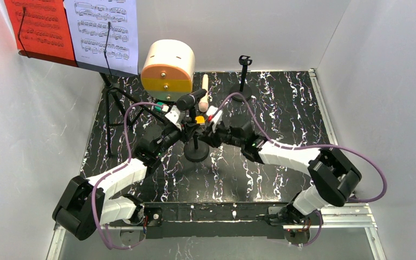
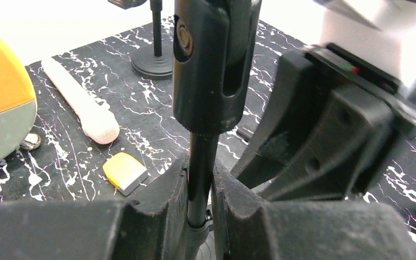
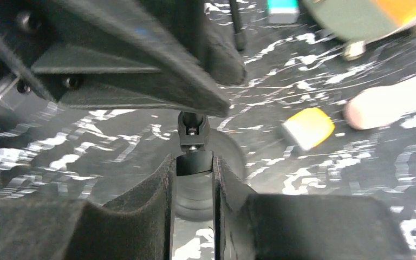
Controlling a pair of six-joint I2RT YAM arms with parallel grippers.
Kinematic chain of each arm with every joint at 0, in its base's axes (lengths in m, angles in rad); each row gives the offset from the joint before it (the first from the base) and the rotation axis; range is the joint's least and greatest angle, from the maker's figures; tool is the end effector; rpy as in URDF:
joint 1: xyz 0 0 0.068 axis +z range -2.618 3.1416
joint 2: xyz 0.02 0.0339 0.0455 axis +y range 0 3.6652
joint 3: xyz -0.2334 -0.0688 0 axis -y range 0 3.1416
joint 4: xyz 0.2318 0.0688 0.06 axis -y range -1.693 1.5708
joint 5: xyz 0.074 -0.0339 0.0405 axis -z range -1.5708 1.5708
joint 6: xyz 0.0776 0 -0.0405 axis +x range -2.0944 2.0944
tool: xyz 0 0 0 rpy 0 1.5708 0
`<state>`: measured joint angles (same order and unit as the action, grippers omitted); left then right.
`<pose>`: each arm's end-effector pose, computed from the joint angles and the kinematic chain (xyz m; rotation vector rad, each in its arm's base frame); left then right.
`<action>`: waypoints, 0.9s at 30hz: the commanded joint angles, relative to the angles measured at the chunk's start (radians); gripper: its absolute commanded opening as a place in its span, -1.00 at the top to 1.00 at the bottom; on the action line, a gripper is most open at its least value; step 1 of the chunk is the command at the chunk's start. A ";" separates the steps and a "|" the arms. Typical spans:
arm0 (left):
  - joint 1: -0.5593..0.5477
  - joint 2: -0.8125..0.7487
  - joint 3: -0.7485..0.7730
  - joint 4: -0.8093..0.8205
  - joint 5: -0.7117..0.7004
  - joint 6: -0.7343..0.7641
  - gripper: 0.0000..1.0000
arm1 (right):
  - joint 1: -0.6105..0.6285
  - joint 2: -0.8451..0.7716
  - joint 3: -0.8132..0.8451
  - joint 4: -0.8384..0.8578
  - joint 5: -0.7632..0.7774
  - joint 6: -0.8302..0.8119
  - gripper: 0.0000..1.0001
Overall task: Pack up the instrument practice props
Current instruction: Unscrew the knob on the microphone stand.
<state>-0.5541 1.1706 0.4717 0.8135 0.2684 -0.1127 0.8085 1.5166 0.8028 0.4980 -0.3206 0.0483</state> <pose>0.2383 -0.1717 0.2423 0.5450 1.4011 -0.7353 0.2351 0.2817 0.2085 -0.9104 1.6296 0.8909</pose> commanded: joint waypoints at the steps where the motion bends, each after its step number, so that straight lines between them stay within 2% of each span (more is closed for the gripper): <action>1: -0.013 0.020 -0.001 -0.065 0.028 -0.038 1.00 | 0.178 -0.008 -0.039 -0.136 0.367 -0.545 0.97; 5: -0.013 0.015 -0.001 -0.072 0.022 -0.038 1.00 | 0.315 0.011 -0.119 0.032 0.646 -0.826 0.97; 10: -0.013 0.021 0.005 -0.079 0.016 -0.041 1.00 | 0.426 0.151 -0.146 0.245 0.942 -1.161 0.97; 13: -0.013 0.019 0.005 -0.087 0.007 -0.039 1.00 | 0.469 0.230 -0.188 0.460 1.006 -1.307 0.97; 15: -0.013 0.013 0.005 -0.094 -0.001 -0.037 1.00 | 0.484 0.253 -0.195 0.519 1.021 -1.343 0.97; 19: -0.013 0.012 0.006 -0.102 -0.009 -0.033 1.00 | 0.496 0.251 -0.197 0.556 1.019 -1.360 0.97; 22: -0.013 0.018 0.008 -0.102 -0.011 -0.033 1.00 | 0.499 0.207 -0.191 0.492 0.993 -1.281 0.97; 25: -0.013 0.020 0.009 -0.106 -0.011 -0.030 1.00 | 0.490 0.114 -0.157 0.277 0.910 -1.065 0.38; 27: -0.013 0.018 0.010 -0.108 -0.008 -0.027 1.00 | 0.460 0.036 -0.137 0.151 0.810 -0.899 0.14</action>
<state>-0.5606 1.1706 0.4740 0.8066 0.2684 -0.1116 1.2778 1.6741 0.6453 0.9745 0.6518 -1.1561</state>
